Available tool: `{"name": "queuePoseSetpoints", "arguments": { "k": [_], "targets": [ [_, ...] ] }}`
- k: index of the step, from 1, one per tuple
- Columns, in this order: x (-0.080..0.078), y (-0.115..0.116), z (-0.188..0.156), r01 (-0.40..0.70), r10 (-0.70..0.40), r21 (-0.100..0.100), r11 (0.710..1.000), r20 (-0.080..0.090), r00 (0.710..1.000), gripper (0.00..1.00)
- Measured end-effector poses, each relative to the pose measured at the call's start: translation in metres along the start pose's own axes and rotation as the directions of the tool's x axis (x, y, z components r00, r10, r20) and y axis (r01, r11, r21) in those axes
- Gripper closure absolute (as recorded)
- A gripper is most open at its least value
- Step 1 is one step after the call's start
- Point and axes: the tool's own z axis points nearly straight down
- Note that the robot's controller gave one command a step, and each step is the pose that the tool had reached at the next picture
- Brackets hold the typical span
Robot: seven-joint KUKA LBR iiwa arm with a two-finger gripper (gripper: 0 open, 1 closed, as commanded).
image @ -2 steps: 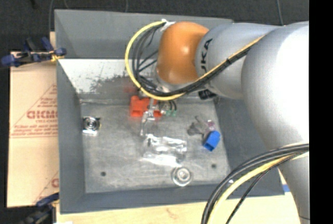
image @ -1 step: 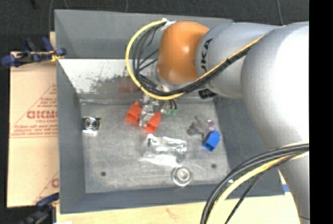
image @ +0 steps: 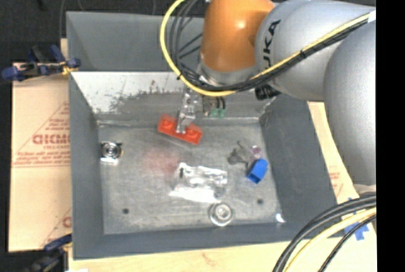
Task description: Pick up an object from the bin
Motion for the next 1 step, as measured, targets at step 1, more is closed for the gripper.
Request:
{"name": "queuePoseSetpoints", "arguments": {
  "k": [1],
  "targets": [
    [0.0100,-0.0057,-0.0459,-0.006,0.006,0.001,1.000,-0.003,1.000,1.00]
  ]
}}
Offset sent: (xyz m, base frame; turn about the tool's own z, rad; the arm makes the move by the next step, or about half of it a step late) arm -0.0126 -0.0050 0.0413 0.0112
